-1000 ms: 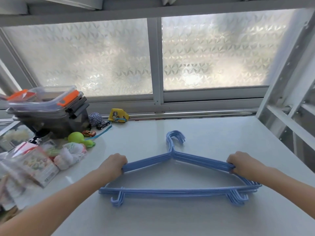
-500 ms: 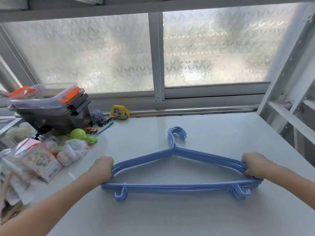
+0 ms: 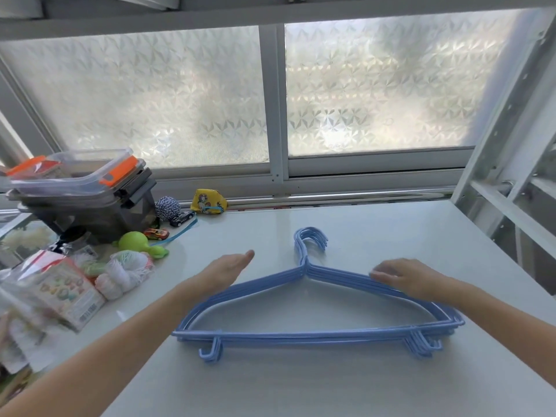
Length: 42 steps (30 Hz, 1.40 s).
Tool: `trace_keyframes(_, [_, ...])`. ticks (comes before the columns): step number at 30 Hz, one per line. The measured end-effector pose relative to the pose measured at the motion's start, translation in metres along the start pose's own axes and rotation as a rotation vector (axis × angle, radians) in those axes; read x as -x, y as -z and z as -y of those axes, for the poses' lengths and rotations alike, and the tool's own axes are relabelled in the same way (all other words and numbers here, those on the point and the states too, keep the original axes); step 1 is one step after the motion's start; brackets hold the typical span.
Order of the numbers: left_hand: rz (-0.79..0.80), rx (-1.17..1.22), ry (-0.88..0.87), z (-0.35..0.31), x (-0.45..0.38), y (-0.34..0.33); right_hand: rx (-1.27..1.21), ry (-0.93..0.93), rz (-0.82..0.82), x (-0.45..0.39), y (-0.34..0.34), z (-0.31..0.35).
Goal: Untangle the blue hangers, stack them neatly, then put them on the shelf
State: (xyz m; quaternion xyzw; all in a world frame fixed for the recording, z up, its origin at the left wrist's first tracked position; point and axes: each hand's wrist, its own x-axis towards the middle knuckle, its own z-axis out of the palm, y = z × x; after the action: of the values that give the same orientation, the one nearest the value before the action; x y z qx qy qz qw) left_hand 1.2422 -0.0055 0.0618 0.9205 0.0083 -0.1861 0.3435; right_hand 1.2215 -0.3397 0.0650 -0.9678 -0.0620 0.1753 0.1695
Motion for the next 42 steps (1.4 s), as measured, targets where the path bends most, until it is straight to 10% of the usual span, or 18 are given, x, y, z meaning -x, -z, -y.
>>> trace_keyframes(4, [0.141, 0.809, 0.081, -0.068, -0.037, -0.04, -0.68, -0.029, 0.008, -0.044, -0.014, 0.068])
trace_keyframes(8, [0.131, 1.075, 0.201, -0.102, -0.062, -0.067, -0.969, -0.121, -0.002, -0.083, -0.023, 0.105])
trace_keyframes(42, [0.171, 0.767, 0.313, -0.091, -0.078, -0.062, -0.94, -0.212, 0.14, -0.123, -0.032, 0.111])
